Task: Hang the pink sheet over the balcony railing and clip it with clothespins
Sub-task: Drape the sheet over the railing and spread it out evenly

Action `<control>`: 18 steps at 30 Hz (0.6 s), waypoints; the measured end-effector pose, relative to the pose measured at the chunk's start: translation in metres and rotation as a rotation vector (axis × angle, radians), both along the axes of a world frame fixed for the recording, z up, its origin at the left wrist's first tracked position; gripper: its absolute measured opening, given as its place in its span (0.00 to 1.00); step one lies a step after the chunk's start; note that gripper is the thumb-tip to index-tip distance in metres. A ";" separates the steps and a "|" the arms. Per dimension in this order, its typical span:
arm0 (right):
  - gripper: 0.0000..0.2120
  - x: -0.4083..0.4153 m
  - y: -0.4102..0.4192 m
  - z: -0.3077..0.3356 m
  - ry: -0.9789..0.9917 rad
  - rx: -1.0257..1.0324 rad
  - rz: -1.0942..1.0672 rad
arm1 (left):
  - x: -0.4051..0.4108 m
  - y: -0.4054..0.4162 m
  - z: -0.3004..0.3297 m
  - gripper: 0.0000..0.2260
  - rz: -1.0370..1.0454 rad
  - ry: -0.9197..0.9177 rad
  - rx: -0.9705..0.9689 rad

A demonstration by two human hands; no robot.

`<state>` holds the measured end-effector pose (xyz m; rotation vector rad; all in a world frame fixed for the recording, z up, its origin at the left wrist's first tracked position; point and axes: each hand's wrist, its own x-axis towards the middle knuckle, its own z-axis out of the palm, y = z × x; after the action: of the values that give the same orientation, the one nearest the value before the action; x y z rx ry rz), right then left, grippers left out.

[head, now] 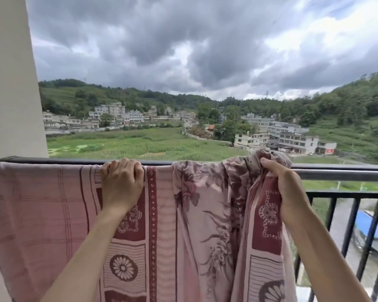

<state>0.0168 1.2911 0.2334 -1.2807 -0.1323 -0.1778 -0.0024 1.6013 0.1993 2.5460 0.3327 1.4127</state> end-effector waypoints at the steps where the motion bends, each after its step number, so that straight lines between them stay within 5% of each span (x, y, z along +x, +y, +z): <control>1: 0.14 -0.005 0.003 -0.011 0.022 -0.062 0.044 | 0.000 -0.001 0.000 0.21 0.001 -0.005 -0.003; 4: 0.38 -0.011 0.011 -0.026 0.077 -0.232 0.074 | 0.000 -0.002 -0.001 0.20 0.002 -0.021 -0.014; 18: 0.09 0.005 0.068 -0.042 0.052 -0.116 0.202 | 0.001 -0.004 -0.002 0.22 0.009 -0.052 -0.014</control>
<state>0.0216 1.3596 0.1917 -1.3773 -0.2286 0.0368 -0.0015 1.5975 0.1971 2.4949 0.3447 1.4715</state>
